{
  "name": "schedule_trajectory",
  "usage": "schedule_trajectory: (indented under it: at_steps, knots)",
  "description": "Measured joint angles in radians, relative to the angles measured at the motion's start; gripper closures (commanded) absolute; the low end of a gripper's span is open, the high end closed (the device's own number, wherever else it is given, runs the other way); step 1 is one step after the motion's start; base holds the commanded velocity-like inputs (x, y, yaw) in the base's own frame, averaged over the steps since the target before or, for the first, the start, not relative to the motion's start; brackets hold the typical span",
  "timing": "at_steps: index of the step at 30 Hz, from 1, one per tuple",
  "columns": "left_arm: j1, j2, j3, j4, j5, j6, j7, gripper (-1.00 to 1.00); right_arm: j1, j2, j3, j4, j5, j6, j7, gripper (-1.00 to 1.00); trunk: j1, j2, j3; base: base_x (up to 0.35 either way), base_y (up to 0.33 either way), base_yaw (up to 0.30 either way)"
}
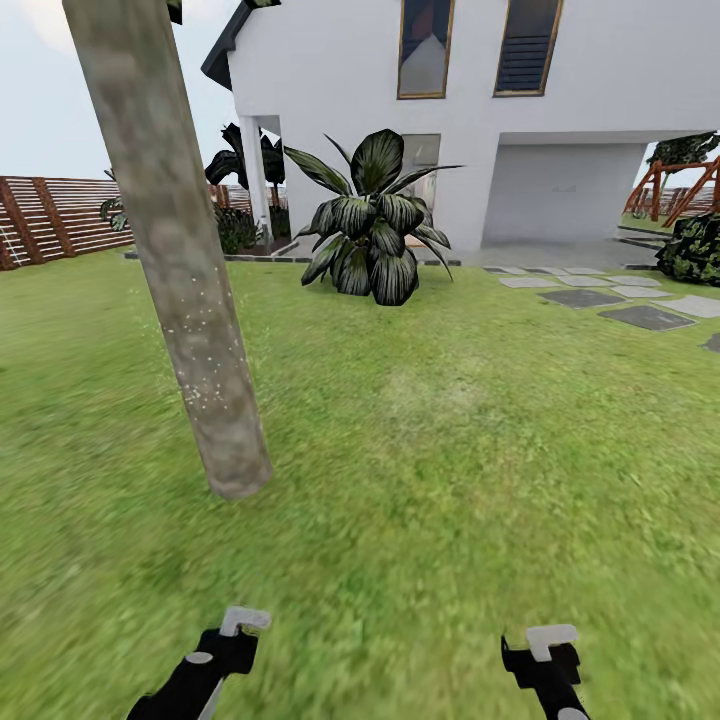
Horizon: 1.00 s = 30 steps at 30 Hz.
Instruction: In the garden, pick up the pesticide atomizer on the floor and spray pesticide onto both trees until each tree trunk is fully covered.
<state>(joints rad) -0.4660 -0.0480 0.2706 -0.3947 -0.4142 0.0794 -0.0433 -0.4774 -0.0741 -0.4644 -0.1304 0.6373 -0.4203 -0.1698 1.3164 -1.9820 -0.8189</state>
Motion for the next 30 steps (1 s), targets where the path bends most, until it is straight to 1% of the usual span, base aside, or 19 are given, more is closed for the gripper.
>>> schedule_trajectory:
  at_steps: [1, 2, 3, 4, 9, 13, 16, 24, 30]
  knots:
    - [0.007, 0.004, 0.05, 0.032, 0.087, -0.109, 0.0, 1.0, 0.003, 0.005, 0.0, 0.011, 0.0, 0.0, 0.001, -1.0, 0.0, 0.0, 0.0, 0.0, 0.0, 0.0]
    - [0.018, 0.003, 0.063, 0.058, 0.125, -0.18, 0.0, 1.0, 0.006, 0.015, 0.002, 0.083, 0.0, -0.004, 0.0, -1.0, 0.0, 0.0, 0.0, 0.0, 0.0, -0.116]
    - [0.022, 0.004, 0.068, 0.066, 0.13, -0.189, 0.0, 1.0, 0.007, 0.031, 0.002, 0.099, 0.0, -0.004, 0.001, -1.0, 0.0, 0.0, 0.0, 0.0, 0.0, -0.194]
    - [0.023, 0.004, 0.069, 0.068, 0.129, -0.191, 0.0, 1.0, 0.006, 0.032, -0.001, 0.1, -0.001, -0.005, 0.001, -1.0, 0.0, 0.0, 0.0, 0.0, 0.0, -0.234]
    - [0.038, 0.011, 0.07, 0.07, 0.131, -0.194, 0.0, 1.0, 0.006, 0.033, -0.002, 0.1, -0.002, -0.004, 0.0, -1.0, 0.0, 0.0, 0.0, 0.0, 0.0, -0.267]
    - [0.041, 0.012, 0.07, 0.065, 0.13, -0.194, 0.002, 1.0, 0.006, 0.033, -0.002, 0.1, -0.003, -0.005, 0.0, -1.0, 0.0, 0.0, 0.0, -0.001, 0.0, -0.277]
    - [0.042, 0.018, 0.071, 0.064, 0.129, -0.193, 0.002, 1.0, 0.006, 0.033, -0.003, 0.099, -0.004, -0.005, 0.0, -1.0, 0.0, 0.0, 0.0, -0.098, 0.023, -0.278]
    - [0.043, 0.02, 0.07, 0.065, 0.13, -0.194, 0.002, 1.0, 0.006, 0.032, -0.004, 0.098, -0.004, -0.005, 0.0, -1.0, 0.0, 0.0, 0.0, -0.211, 0.214, -0.295]
    - [0.043, 0.02, 0.069, 0.067, 0.13, -0.194, 0.002, 1.0, 0.007, 0.031, -0.003, 0.098, -0.004, -0.005, 0.0, -1.0, 0.0, 0.0, -0.006, -0.235, 0.231, -0.244]
